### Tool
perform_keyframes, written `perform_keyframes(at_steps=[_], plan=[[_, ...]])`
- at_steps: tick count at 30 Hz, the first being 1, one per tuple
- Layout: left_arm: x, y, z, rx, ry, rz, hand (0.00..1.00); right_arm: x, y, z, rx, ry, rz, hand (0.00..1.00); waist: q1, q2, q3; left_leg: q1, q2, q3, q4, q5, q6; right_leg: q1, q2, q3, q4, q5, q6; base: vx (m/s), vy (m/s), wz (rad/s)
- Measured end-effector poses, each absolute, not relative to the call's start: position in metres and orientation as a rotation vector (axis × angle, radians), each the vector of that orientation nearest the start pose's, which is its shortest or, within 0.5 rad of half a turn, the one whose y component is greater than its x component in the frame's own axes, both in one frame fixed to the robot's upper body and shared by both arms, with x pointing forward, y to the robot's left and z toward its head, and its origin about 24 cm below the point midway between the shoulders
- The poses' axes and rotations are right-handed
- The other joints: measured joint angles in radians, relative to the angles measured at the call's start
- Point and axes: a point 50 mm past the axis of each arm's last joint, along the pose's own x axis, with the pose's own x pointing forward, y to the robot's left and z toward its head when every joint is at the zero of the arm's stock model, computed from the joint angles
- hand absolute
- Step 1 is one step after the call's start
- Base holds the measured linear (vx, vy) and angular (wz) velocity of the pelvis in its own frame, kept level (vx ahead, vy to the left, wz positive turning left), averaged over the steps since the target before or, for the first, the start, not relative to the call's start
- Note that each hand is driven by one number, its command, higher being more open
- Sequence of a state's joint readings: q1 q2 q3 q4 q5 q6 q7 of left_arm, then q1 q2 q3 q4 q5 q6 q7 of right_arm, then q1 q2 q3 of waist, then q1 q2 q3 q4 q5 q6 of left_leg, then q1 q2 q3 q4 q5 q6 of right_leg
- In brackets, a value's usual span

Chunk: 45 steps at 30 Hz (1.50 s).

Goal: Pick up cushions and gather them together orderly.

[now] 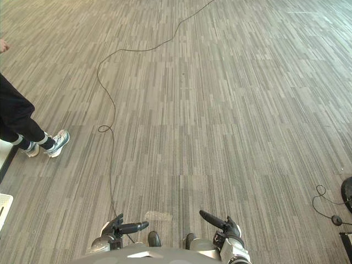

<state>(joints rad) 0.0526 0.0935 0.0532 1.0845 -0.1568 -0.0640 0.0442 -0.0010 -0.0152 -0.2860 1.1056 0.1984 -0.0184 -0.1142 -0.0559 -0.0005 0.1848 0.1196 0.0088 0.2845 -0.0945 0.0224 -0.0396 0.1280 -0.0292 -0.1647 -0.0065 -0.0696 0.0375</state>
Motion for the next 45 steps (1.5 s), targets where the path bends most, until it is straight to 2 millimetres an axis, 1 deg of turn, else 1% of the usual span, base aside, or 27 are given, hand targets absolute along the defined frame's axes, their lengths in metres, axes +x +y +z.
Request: perform_keyframes(at_steps=[5,14,16,17,18,19,20,21,22,23,25,27,28,29,30,31,32,34,36,37,38,39,40,41,42,43,45], plan=[[0.103,0.196,-0.16,-0.059,1.06,0.24,1.0,0.108,-0.193,-0.161,0.256,1.074,-0.479,1.0,0.0,-0.005,-0.003,-0.003,-0.008,-0.018,0.0,-0.01,0.014,0.019,-0.005,-0.02,-0.027,0.002,0.0,0.04,-0.009,0.11],[0.105,0.197,-0.159,-0.06,1.055,0.244,1.0,0.109,-0.194,-0.161,0.26,1.07,-0.485,1.0,0.0,-0.005,-0.003,-0.021,-0.011,-0.02,0.011,-0.016,0.006,0.024,-0.007,-0.048,-0.043,-0.005,-0.004,0.02,-0.023,0.08],[0.107,0.201,-0.158,-0.069,1.046,0.259,1.0,0.109,-0.193,-0.161,0.263,1.07,-0.484,1.0,0.001,-0.013,0.001,-0.084,0.003,-0.018,0.144,-0.081,-0.005,0.022,-0.013,-0.053,-0.041,-0.006,-0.007,-0.01,-0.027,0.07],[0.108,0.203,-0.157,-0.09,1.039,0.283,1.0,0.109,-0.193,-0.161,0.263,1.07,-0.485,1.0,0.005,-0.013,0.001,-0.128,0.019,-0.003,0.261,-0.126,-0.017,0.024,-0.016,-0.051,-0.031,-0.016,-0.015,-0.01,-0.021,-0.06],[0.108,0.203,-0.157,-0.113,1.034,0.305,1.0,0.109,-0.194,-0.161,0.263,1.069,-0.487,1.0,0.006,-0.01,0.003,-0.157,0.034,0.013,0.34,-0.152,-0.022,0.025,-0.017,-0.049,-0.018,-0.028,-0.017,0.0,-0.016,-0.06],[0.109,0.205,-0.157,-0.137,1.023,0.332,1.0,0.108,-0.195,-0.161,0.266,1.067,-0.495,1.0,0.007,-0.006,0.007,-0.197,0.059,0.042,0.462,-0.176,-0.018,0.032,-0.019,-0.046,0.003,-0.046,-0.021,0.02,-0.004,-0.04],[0.111,0.206,-0.155,-0.162,1.0,0.357,1.0,0.107,-0.196,-0.16,0.276,1.055,-0.508,1.0,0.014,-0.005,0.013,-0.254,0.094,0.069,0.611,-0.183,-0.025,0.037,-0.022,-0.041,0.025,-0.073,-0.037,0.04,-0.006,-0.02],[0.113,0.207,-0.153,-0.181,0.983,0.373,1.0,0.106,-0.198,-0.16,0.274,1.051,-0.515,1.0,0.018,-0.009,0.022,-0.301,0.116,0.071,0.703,-0.215,-0.03,0.047,-0.023,-0.039,0.034,-0.086,-0.042,0.09,0.016,-0.05],[0.114,0.204,-0.153,-0.207,0.976,0.38,1.0,0.102,-0.205,-0.159,0.259,1.055,-0.529,1.0,0.021,0.01,0.022,-0.345,0.139,0.07,0.713,-0.241,-0.025,0.058,-0.026,-0.036,0.046,-0.105,-0.04,0.1,0.035,-0.05],[0.115,0.203,-0.153,-0.215,0.973,0.382,1.0,0.101,-0.21,-0.159,0.25,1.058,-0.54,1.0,0.021,0.017,0.024,-0.368,0.142,0.07,0.687,-0.239,-0.022,0.065,-0.033,-0.033,0.048,-0.115,-0.036,0.12,0.063,-0.07],[0.116,0.204,-0.152,-0.219,0.963,0.389,1.0,0.098,-0.215,-0.159,0.242,1.063,-0.558,1.0,0.026,0.017,0.024,-0.406,0.134,0.074,0.593,-0.224,-0.017,0.071,-0.059,-0.026,0.053,-0.133,-0.02,0.21,0.151,-0.13],[0.116,0.206,-0.151,-0.234,0.947,0.413,1.0,0.097,-0.218,-0.159,0.234,1.068,-0.567,1.0,0.032,0.014,0.027,-0.449,0.107,0.072,0.433,-0.144,-0.024,0.085,-0.094,-0.018,0.046,-0.153,0.008,0.36,0.272,-0.19],[0.118,0.206,-0.151,-0.255,0.938,0.427,1.0,0.096,-0.217,-0.16,0.233,1.076,-0.57,1.0,0.041,0.01,0.03,-0.458,0.086,0.061,0.336,-0.039,-0.023,0.1,-0.118,-0.012,0.039,-0.17,0.033,0.41,0.309,-0.31],[0.119,0.206,-0.15,-0.26,0.931,0.437,1.0,0.093,-0.217,-0.161,0.233,1.087,-0.572,1.0,0.055,0.005,0.024,-0.446,0.063,0.06,0.328,0.05,0.028,0.109,-0.139,0.0,0.03,-0.175,0.042,0.36,0.254,-0.31],[0.121,0.207,-0.15,-0.258,0.927,0.438,1.0,0.094,-0.215,-0.161,0.237,1.09,-0.568,1.0,0.056,0.0,0.026,-0.448,0.055,0.062,0.336,0.044,0.054,0.11,-0.147,0.003,0.029,-0.175,0.041,0.39,0.25,-0.14],[0.125,0.208,-0.148,-0.255,0.915,0.439,1.0,0.099,-0.207,-0.162,0.256,1.087,-0.551,1.0,0.049,-0.015,0.033,-0.465,0.044,0.064,0.384,-0.008,0.077,0.115,-0.164,0.004,0.031,-0.156,0.035,0.5,0.288,0.07],[0.128,0.213,-0.146,-0.25,0.903,0.452,1.0,0.099,-0.195,-0.163,0.285,1.095,-0.531,1.0,0.053,-0.032,0.034,-0.485,0.044,0.066,0.484,-0.079,0.098,0.118,-0.185,0.023,0.065,-0.136,0.06,0.62,0.346,0.07],[0.126,0.214,-0.147,-0.242,0.912,0.448,1.0,0.099,-0.193,-0.164,0.315,1.092,-0.536,1.0,0.056,-0.037,0.024,-0.461,0.047,0.076,0.561,-0.173,0.118,0.093,-0.202,0.065,0.202,-0.127,0.07,0.61,0.332,-0.11],[0.123,0.213,-0.149,-0.226,0.933,0.435,1.0,0.101,-0.194,-0.163,0.315,1.082,-0.536,1.0,0.057,-0.039,0.02,-0.394,0.038,0.089,0.554,-0.233,0.115,-0.001,-0.226,0.099,0.466,-0.075,0.117,0.46,0.261,-0.22],[0.121,0.214,-0.15,-0.212,0.946,0.427,1.0,0.102,-0.195,-0.163,0.315,1.077,-0.536,1.0,0.055,-0.044,0.021,-0.358,0.03,0.094,0.539,-0.249,0.115,-0.054,-0.238,0.116,0.597,-0.026,0.119,0.59,0.309,-0.24],[0.119,0.212,-0.151,-0.181,0.97,0.399,1.0,0.103,-0.197,-0.162,0.318,1.067,-0.545,1.0,0.05,-0.049,0.031,-0.261,0.016,0.096,0.504,-0.284,0.109,-0.164,-0.271,0.108,0.879,0.02,0.094,0.38,0.189,-0.2],[0.118,0.212,-0.152,-0.171,0.978,0.391,1.0,0.104,-0.199,-0.161,0.314,1.058,-0.546,1.0,0.045,-0.045,0.036,-0.216,0.013,0.096,0.487,-0.296,0.107,-0.201,-0.28,0.086,0.975,-0.006,0.06,0.57,0.202,-0.21],[0.112,0.21,-0.154,-0.16,0.998,0.38,1.0,0.108,-0.206,-0.158,0.296,1.033,-0.548,1.0,0.032,-0.03,0.041,-0.109,0.012,0.098,0.426,-0.307,0.098,-0.268,-0.283,0.018,1.082,-0.076,0.0,0.39,0.097,-0.08],[0.11,0.209,-0.155,-0.152,1.005,0.369,1.0,0.11,-0.208,-0.157,0.283,1.024,-0.542,1.0,0.028,-0.024,0.04,-0.065,0.012,0.097,0.393,-0.305,0.092,-0.297,-0.279,-0.024,1.093,-0.104,-0.007,0.57,0.126,0.01],[0.109,0.207,-0.155,-0.145,1.011,0.353,1.0,0.114,-0.21,-0.155,0.259,1.006,-0.524,1.0,0.022,-0.016,0.044,0.005,0.015,0.094,0.337,-0.302,0.088,-0.355,-0.263,-0.099,1.061,-0.16,-0.028,0.47,0.04,0.18],[0.113,0.204,-0.155,-0.137,1.008,0.332,1.0,0.116,-0.212,-0.153,0.253,0.991,-0.516,1.0,0.019,-0.015,0.044,0.062,0.021,0.089,0.298,-0.302,0.087,-0.42,-0.227,-0.152,0.961,-0.188,-0.04,0.48,0.006,0.26],[0.119,0.202,-0.154,-0.138,1.001,0.318,1.0,0.119,-0.214,-0.152,0.25,0.973,-0.514,1.0,0.012,-0.009,0.051,0.111,0.029,0.08,0.253,-0.302,0.087,-0.492,-0.168,-0.17,0.779,-0.181,-0.038,0.53,-0.069,0.35]])
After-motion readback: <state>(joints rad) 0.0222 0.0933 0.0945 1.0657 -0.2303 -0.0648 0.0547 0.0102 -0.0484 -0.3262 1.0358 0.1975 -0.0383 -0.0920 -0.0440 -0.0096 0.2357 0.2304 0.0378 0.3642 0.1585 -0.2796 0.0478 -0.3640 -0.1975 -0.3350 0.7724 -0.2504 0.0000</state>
